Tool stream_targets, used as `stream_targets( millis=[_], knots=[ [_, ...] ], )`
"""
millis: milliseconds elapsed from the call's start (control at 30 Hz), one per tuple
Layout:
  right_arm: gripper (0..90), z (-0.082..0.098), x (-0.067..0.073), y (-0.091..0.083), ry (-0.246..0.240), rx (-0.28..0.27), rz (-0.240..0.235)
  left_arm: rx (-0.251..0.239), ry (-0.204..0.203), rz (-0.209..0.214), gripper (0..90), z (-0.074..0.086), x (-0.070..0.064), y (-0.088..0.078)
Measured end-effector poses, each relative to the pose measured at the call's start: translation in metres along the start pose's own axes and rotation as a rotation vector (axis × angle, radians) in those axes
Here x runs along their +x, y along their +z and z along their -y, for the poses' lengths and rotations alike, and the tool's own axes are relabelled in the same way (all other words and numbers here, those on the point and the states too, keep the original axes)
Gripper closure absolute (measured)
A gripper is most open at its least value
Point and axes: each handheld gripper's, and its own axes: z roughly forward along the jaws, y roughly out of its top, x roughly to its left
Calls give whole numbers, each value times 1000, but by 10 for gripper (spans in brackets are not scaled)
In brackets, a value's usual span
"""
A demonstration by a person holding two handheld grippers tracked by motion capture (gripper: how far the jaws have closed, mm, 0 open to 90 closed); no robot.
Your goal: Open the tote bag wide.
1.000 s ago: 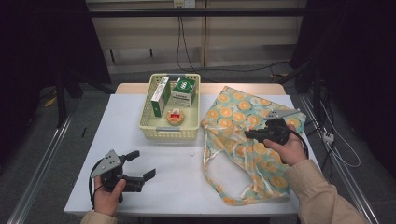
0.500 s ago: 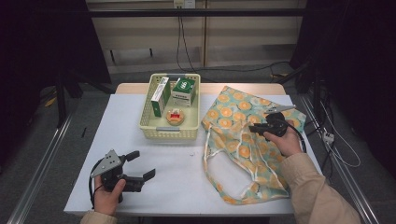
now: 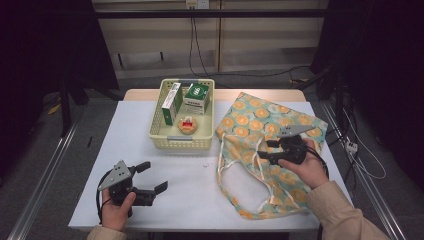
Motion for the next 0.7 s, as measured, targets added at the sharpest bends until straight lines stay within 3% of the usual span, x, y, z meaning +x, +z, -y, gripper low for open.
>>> stream_targets(
  millis=[133, 333, 433, 500, 667, 700],
  knots=[
    [563, 15, 23, 4, -32, 53, -72, -5, -1, 1, 39, 0, -1, -1],
    [592, 38, 40, 2, -49, 101, -121, -3, 0, 3, 39, 0, -1, -1],
    [644, 44, 45, 1, -81, 128, -104, -5, -2, 3, 39, -1, -1, 0],
    [734, 47, 45, 0, -99, 142, -88, -5, -1, 5, 40, -1, -2, 0],
    [900, 51, 44, 7, -101, 147, -85, -1, 4, 6, 40, -1, -1, 1],
    [900, 52, 44, 11, -102, 147, -86, -2, 2, 6, 40, -1, -1, 1]
  ],
)
